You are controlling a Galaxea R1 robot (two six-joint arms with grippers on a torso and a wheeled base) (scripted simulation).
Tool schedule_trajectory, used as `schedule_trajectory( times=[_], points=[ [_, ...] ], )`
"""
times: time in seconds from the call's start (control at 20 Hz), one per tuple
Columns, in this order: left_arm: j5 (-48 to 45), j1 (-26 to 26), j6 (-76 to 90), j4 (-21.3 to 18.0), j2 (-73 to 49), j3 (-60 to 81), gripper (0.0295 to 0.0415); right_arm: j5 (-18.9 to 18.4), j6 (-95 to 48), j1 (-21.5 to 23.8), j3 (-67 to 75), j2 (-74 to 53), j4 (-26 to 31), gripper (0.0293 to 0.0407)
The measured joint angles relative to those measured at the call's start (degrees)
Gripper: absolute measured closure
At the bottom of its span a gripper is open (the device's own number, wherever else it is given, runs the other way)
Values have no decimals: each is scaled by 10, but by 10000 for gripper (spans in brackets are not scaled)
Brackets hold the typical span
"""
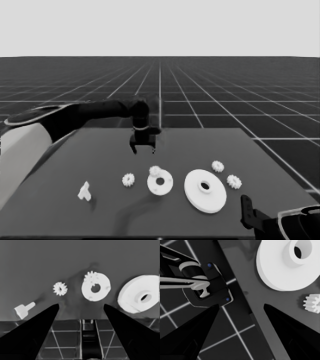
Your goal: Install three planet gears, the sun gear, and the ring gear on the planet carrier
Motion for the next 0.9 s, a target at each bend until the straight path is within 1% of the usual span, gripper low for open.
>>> schedule_trajectory(
  times=[0.05, 0.15, 0.45, 0.5, 0.55, 0.6, 0.7, 0.9],
  points=[
    [1, -1, 0, -1, -68, 59, 326, 0, 0, 0, 0, 0, 0, 315],
    [2, -2, 14, -1, -126, 96, 326, 0, 0, 0, 0, 0, 0, 315],
    [2, -2, 26, -2, -152, 111, 326, 0, 0, 0, 0, 0, 0, 315],
    [-30, 77, 24, 93, -154, 115, 326, 0, 0, 0, 0, 0, 0, 315],
    [-50, 150, 34, 150, -147, 95, 326, 0, 0, 0, 0, 0, 0, 315],
    [-66, 189, 48, 180, -138, 68, 326, 0, 0, 0, 0, 0, 0, 315],
    [-83, 220, 65, 204, -126, 33, 326, 0, 0, 0, 0, 0, 0, 315],
    [-93, 232, 74, 214, -120, 15, 326, 0, 0, 0, 0, 0, 0, 315]
  ],
)
